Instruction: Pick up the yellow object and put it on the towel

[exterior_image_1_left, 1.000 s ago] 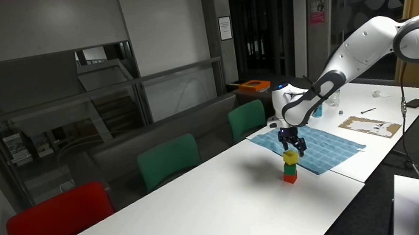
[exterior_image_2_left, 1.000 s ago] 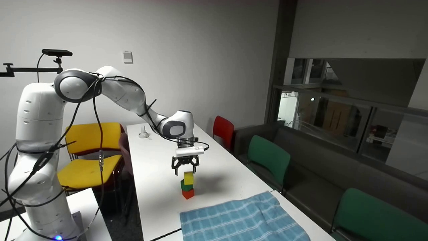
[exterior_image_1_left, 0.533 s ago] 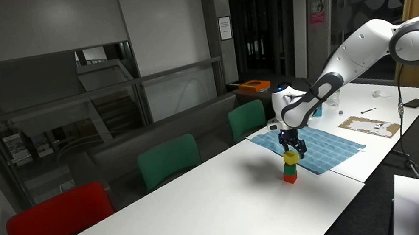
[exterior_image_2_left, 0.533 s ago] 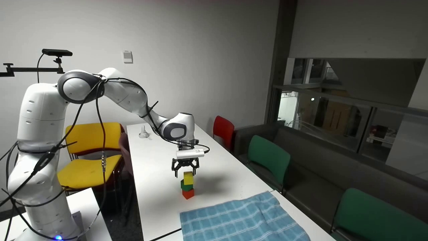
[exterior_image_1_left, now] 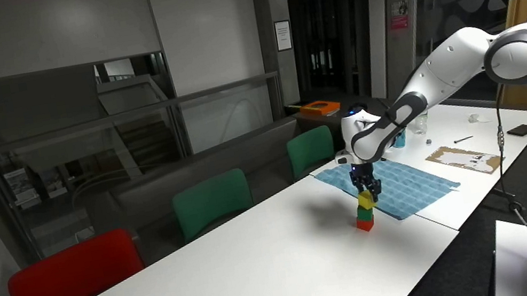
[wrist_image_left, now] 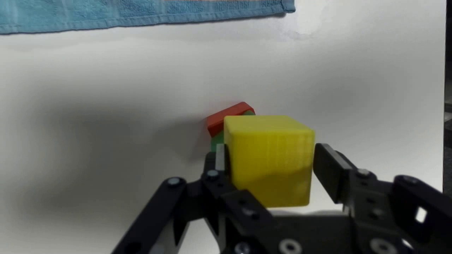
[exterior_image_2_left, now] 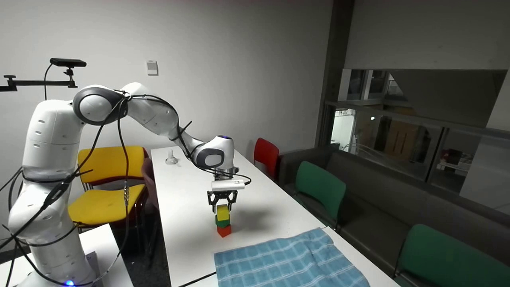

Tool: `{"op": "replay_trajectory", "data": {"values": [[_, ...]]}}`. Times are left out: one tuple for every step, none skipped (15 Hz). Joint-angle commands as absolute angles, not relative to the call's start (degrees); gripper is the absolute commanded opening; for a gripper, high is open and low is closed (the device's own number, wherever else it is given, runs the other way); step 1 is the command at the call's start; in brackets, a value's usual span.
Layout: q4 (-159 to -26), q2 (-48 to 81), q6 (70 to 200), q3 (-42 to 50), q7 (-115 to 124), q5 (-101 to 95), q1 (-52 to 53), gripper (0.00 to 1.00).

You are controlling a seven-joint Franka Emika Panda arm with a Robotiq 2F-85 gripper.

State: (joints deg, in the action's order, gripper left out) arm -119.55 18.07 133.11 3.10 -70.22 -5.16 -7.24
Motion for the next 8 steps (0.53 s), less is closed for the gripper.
{"op": "replay_trajectory", "data": {"values": [[-117.89,19.05,133.37,1.67,-73.58,-3.72,-9.24,0.37],[-117.76,18.88,133.27,1.69,-73.36,-3.63,-9.36,0.31],[-117.87,18.55,133.34,1.80,-73.18,-3.35,-9.59,0.31],[-118.21,18.19,133.50,1.91,-73.08,-3.14,-9.81,0.31],[-118.94,17.48,133.87,2.07,-73.18,-2.62,-10.28,0.31],[-119.30,17.11,134.04,2.25,-73.08,-1.99,-10.77,0.31],[-119.68,16.75,134.21,2.50,-72.89,-1.16,-11.39,0.31],[-120.02,16.50,134.34,2.87,-72.78,-0.53,-12.12,0.31]]}}
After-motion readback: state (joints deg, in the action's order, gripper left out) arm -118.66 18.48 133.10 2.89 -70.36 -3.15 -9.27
